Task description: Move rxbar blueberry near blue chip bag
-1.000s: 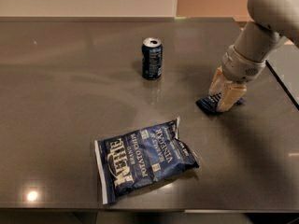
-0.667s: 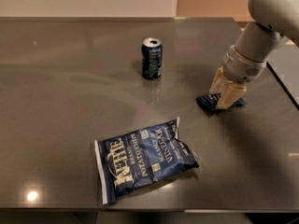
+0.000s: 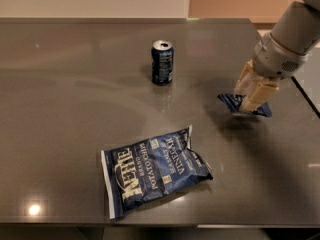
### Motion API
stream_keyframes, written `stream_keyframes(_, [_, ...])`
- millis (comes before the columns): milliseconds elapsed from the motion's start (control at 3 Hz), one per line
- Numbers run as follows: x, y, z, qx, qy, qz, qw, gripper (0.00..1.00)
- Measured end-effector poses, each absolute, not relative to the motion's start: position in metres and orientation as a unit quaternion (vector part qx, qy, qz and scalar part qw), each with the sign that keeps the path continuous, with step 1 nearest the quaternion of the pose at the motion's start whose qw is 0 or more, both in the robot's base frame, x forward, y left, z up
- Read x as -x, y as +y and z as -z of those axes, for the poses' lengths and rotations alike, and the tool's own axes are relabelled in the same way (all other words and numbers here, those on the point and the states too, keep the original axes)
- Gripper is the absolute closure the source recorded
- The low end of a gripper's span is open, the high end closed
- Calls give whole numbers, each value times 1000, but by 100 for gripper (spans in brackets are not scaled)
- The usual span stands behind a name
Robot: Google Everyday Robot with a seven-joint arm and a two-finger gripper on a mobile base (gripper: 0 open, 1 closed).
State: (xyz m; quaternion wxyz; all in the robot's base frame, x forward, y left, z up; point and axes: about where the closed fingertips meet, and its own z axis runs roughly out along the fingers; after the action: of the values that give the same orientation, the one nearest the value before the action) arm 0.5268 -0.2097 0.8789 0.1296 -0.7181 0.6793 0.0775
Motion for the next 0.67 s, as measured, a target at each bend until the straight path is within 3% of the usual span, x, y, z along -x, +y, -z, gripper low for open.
stream_keyframes(667, [-471, -184, -902, 696, 686, -141, 156, 100])
